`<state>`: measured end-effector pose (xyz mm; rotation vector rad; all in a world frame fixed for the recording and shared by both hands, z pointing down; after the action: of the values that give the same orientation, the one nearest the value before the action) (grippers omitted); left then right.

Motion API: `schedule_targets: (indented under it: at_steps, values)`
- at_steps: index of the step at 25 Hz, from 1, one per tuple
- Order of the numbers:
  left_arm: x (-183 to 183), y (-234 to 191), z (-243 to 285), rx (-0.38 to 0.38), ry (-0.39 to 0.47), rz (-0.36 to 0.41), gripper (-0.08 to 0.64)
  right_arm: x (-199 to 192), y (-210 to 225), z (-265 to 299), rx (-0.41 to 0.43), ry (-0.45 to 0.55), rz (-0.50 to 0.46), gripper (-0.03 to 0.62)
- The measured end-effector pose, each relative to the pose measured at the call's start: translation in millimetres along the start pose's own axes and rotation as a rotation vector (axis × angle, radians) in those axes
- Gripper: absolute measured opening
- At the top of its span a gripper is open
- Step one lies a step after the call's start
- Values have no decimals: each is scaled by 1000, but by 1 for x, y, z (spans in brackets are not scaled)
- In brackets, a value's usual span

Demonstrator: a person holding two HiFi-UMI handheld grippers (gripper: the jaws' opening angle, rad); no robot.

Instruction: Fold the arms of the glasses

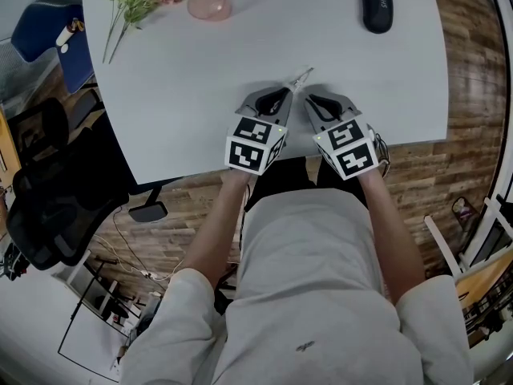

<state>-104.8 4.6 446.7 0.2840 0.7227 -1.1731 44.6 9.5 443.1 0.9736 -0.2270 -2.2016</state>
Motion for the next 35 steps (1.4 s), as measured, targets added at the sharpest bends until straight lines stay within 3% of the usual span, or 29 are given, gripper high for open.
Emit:
schedule_targets:
  at_steps: [2, 8, 14, 24, 35]
  values:
    - [-2, 3, 0, 5, 2, 41, 25, -1, 1, -4, -7, -6, 7, 38]
    - [-5, 9, 3, 2, 18, 71, 25, -8, 4, -11, -23, -5, 23, 35]
    - [-11, 15, 2, 37, 24, 198, 25, -10, 4, -13, -34, 0, 31, 35]
    - [-20, 20, 12, 39, -10, 118, 26, -17, 8, -22, -31, 1, 33, 32]
    - [-31, 28, 16, 110, -55, 77, 26, -30, 10, -37, -7, -7, 20, 29]
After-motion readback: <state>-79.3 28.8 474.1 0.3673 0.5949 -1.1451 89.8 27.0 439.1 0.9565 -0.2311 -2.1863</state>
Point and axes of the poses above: the fingertips, and each gripper's own axes: z forward along the fingers, y to its right, x out of its top, the point moved 10 cm from there along -z, backward along the fingers, and after that the axes turned 15 degrees about x, right-handed, at the moved point
